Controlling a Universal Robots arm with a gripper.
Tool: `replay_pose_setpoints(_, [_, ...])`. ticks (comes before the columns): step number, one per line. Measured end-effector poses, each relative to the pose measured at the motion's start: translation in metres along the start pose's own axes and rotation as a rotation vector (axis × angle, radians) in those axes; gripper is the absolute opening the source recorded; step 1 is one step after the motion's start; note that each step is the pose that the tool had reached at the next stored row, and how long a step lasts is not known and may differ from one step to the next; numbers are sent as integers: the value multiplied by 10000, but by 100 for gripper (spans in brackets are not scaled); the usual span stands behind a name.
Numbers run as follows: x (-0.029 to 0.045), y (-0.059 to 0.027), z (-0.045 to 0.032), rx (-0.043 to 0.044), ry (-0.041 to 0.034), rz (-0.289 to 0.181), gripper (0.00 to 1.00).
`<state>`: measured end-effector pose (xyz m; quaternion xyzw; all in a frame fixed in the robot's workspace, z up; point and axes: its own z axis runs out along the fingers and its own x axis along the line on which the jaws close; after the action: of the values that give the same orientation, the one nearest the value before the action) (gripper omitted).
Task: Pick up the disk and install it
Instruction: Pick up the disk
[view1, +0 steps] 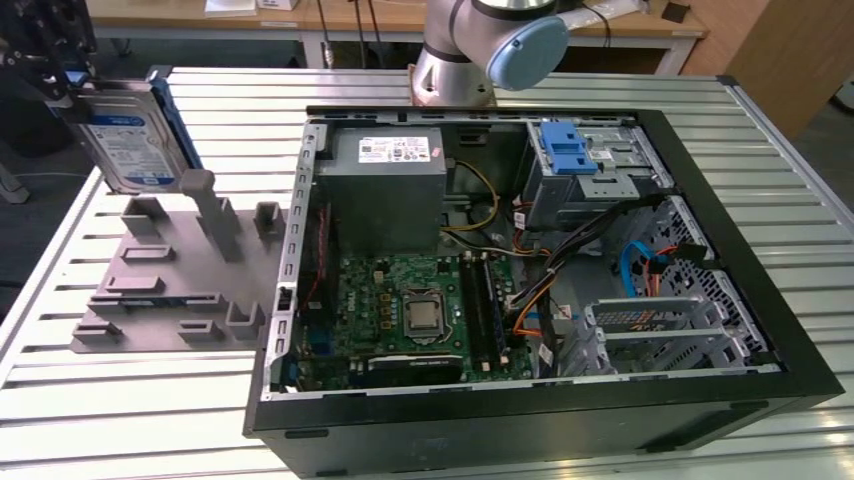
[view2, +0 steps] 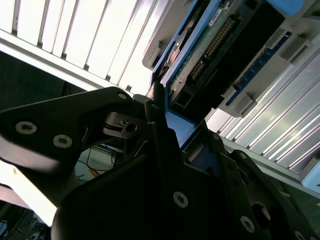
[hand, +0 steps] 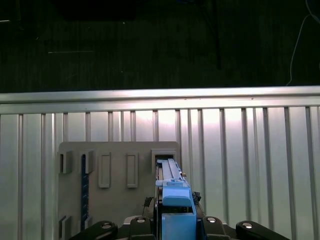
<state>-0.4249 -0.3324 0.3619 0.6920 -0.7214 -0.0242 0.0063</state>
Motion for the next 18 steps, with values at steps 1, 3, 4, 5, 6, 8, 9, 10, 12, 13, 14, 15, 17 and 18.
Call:
replay_pose_setpoints(1, [0,0,-3,0,0,0,37])
replay_pose_setpoints(3, [0,0,-9,0,0,0,37])
replay_pose_setpoints(4, [0,0,-11,0,0,0,37])
replay_pose_setpoints(5, [0,0,-14,-1,1,0,37])
replay_pose_setpoints(6, [-1,0,-16,-1,0,0,37])
replay_pose_setpoints(8, [0,1,-20,0,1,0,37])
replay_pose_setpoints(9, [-1,1,-22,-1,1,0,37])
replay_pose_setpoints(10, [-1,1,-24,-1,1,0,37])
replay_pose_setpoints(12, [-1,1,-27,0,0,0,37])
replay_pose_setpoints(13, [-1,1,-29,-1,1,0,37])
replay_pose_setpoints(14, [-1,1,-31,-1,1,0,37])
replay_pose_setpoints(15, [-1,1,-34,-1,1,0,37])
replay_pose_setpoints(17, [-1,2,-40,-2,1,0,37])
replay_pose_setpoints(18, [-1,2,-45,-2,1,0,37])
